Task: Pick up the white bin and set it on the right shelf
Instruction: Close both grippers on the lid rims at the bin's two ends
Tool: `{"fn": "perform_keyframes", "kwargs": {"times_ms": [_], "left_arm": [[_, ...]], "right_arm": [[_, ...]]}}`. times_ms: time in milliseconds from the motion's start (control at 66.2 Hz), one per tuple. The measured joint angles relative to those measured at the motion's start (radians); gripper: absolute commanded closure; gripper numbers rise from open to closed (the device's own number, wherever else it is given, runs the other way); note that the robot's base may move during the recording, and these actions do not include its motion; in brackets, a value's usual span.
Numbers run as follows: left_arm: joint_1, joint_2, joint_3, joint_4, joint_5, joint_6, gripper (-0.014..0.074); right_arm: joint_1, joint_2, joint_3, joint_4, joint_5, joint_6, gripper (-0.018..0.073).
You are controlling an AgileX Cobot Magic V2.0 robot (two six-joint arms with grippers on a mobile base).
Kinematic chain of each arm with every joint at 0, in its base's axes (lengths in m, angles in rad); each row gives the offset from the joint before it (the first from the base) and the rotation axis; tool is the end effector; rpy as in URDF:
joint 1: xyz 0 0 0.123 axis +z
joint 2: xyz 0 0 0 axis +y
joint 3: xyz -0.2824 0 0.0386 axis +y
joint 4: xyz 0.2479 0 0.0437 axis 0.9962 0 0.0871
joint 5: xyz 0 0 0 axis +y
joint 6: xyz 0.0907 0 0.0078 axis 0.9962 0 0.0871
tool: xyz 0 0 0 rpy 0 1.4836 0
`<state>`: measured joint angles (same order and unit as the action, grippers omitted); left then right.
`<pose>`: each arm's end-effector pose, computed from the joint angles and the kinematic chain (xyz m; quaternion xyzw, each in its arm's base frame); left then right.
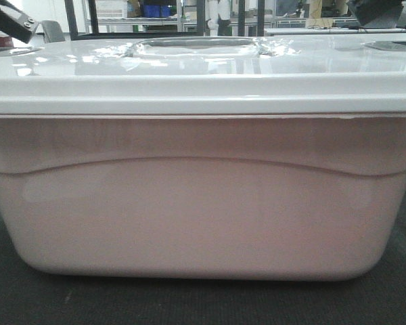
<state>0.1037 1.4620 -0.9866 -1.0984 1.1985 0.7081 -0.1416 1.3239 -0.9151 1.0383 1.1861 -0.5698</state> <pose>0.2704 -0.0478 0.2851 0.0689 0.8719 -0.4480 0.1852 0.2399 0.0393 0.2964 -0.0167 0.8845 0.4268 0.1878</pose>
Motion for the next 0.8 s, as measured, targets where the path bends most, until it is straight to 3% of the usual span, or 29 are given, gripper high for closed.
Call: {"fn": "perform_keyframes", "kwargs": {"times_ms": [801], "left_arm": [[0.0,0.0,0.0,0.013,0.0,0.01,0.0284]], "right_arm": [[0.0,0.027,0.001,0.001,-0.012,-0.002,-0.0065]]}}
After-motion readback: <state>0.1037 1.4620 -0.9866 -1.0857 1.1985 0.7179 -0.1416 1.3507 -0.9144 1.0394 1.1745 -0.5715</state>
